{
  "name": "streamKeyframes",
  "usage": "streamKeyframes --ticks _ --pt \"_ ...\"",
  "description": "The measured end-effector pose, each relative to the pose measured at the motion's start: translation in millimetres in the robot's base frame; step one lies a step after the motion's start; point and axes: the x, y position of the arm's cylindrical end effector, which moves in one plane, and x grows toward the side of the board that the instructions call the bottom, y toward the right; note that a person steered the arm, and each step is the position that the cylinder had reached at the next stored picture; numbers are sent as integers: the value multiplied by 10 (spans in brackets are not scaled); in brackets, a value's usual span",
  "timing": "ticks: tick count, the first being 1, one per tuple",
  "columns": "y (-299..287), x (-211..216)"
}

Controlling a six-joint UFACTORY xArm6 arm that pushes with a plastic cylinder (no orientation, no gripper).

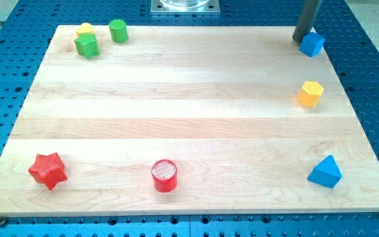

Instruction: Push the blue cube into the yellow hexagon

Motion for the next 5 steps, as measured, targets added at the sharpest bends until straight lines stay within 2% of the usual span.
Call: streamKeyframes --ticks 2,4,5 --pt "278 149" --pt "-243 982" --pt "-244 1206"
